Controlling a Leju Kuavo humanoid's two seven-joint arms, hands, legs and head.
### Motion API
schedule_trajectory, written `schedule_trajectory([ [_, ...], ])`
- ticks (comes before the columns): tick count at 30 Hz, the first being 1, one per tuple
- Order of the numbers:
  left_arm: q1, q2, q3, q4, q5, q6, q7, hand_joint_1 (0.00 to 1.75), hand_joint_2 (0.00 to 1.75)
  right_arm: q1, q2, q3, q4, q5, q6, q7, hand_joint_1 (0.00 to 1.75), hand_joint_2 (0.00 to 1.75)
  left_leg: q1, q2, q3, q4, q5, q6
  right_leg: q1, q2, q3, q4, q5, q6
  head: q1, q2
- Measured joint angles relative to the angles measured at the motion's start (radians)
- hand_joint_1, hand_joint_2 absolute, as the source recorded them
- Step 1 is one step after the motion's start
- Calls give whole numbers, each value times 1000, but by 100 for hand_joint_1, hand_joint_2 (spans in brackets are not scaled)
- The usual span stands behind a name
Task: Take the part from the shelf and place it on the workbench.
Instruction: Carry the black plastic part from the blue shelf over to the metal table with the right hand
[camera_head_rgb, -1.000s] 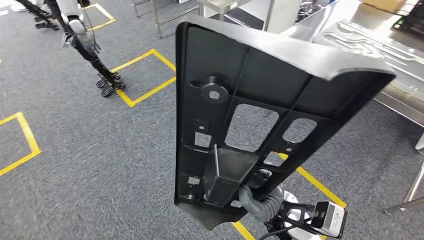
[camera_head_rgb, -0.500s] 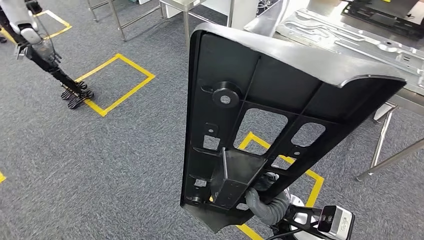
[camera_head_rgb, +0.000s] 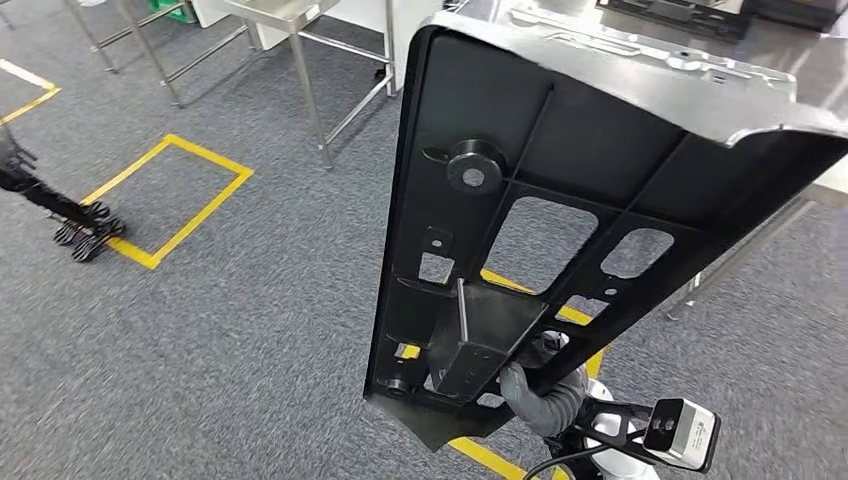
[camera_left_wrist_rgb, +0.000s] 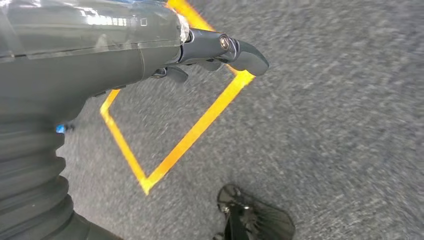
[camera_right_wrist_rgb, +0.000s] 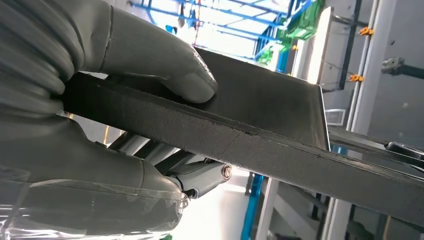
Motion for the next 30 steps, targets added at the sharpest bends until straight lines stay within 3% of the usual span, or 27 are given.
schedule_trajectory([
  [2, -1, 0, 0, 0, 0, 4, 3, 0, 175, -12, 0, 1, 3, -4, 2, 1, 171, 175, -1, -20, 16, -37, 2, 9, -1, 21, -10, 5, 2, 12, 0, 0],
  [4, -3, 0, 0, 0, 0, 5, 5, 0, 175, -17, 0, 1, 5, -8, 3, 1, 171, 175, -2, -1, 16, -42, 7, 22, -4, 30, -16, 5, 6, 25, 0, 0],
  [6, -7, -1, 0, 0, 1, 6, 5, 0, 175, -22, -1, 1, 6, -11, 3, 2, 171, 175, -1, 20, 18, -49, 13, 37, -3, -11, -34, 39, -17, 35, 0, 0],
  [8, -5, -1, 0, 0, 1, 6, 5, 0, 175, -28, -1, 1, 9, -13, 3, 2, 171, 175, -4, 43, 18, -53, 14, 46, -2, -64, -88, 150, -77, 42, 0, 0],
  [10, -1, -1, 0, 0, 1, 6, 5, 0, 175, -28, -2, 1, 13, -15, 4, 2, 171, 175, -7, 69, 17, -52, 12, 49, -5, -77, -147, 269, -120, 47, 0, 0],
  [11, -1, -1, 0, 0, 1, 6, 5, 0, 175, -27, -4, 1, 15, -15, 4, 2, 171, 175, -9, 81, 17, -52, 12, 49, -6, -79, -156, 285, -116, 46, 0, 0],
  [12, -1, -1, 0, 0, 1, 6, 5, 0, 175, -26, -6, 1, 17, -16, 4, 2, 171, 175, -11, 92, 18, -52, 10, 49, -6, -82, -143, 258, -93, 44, 0, 0],
  [13, -2, -1, 0, 0, 1, 5, 5, 0, 175, -26, -8, 1, 17, -16, 4, 2, 171, 175, -12, 102, 21, -52, 9, 48, -4, -91, -109, 195, -58, 39, 0, 0],
  [15, -2, -2, 0, 0, 1, 5, 4, 0, 175, -26, -9, 1, 18, -17, 3, 1, 171, 175, -16, 120, 27, -53, 4, 44, 7, -131, -36, 54, -8, 22, 0, 0],
  [17, -3, -3, 0, 0, 3, 5, 4, 0, 175, -26, -10, 1, 17, -17, 3, 0, 171, 175, -18, 137, 31, -54, 0, 35, 18, -148, -9, -2, 2, 10, 0, 0],
  [19, -5, -4, 0, 0, 7, 5, 4, 0, 175, -25, -10, 2, 17, -17, 3, 0, 171, 175, -19, 151, 36, -57, -3, 25, 16, -126, -10, -8, 7, 3, 0, 0],
  [21, -9, -4, 0, 0, 10, 5, 4, 0, 175, -27, -11, 2, 17, -16, 3, 0, 171, 175, -17, 121, 31, -32, -23, 16, 8, -107, -2, -21, 15, -7, 0, 0],
  [23, -8, -5, 0, 0, 11, 4, 4, 0, 175, -31, -10, 3, 18, -16, 3, 0, 171, 175, -13, 69, -15, 72, -81, 9, 3, -87, 2, -29, 21, -12, 0, 0],
  [25, -4, -5, 1, 0, 11, 4, 4, 0, 175, -32, -10, 4, 21, -15, 2, 0, 171, 175, -12, 53, -81, 202, -131, 4, 2, -63, 2, -27, 21, -14, 0, 0],
  [26, -2, -5, 1, 0, 11, 3, 3, 0, 175, -31, -10, 4, 23, -15, 1, 1, 171, 175, -11, 53, -98, 229, -130, 2, 1, -50, 2, -26, 20, -14, 0, 0],
  [27, -1, -5, 1, 0, 11, 3, 2, 0, 175, -30, -10, 4, 24, -15, 0, 1, 171, 175, -9, 52, -96, 214, -107, 1, 1, -37, 2, -23, 19, -12, 0, 0],
  [28, -1, -5, 1, 0, 11, 2, 1, 0, 175, -30, -10, 4, 25, -15, 0, 1, 171, 175, -6, 48, -76, 162, -69, 0, -1, -24, 3, -20, 18, -10, 0, 0],
  [30, -1, -5, 1, 0, 11, 2, -1, 0, 175, -31, -10, 4, 26, -15, -2, 0, 171, 175, 1, 12, -19, 24, -5, 0, -2, 0, -1, -8, 12, -1, 0, 0],
])
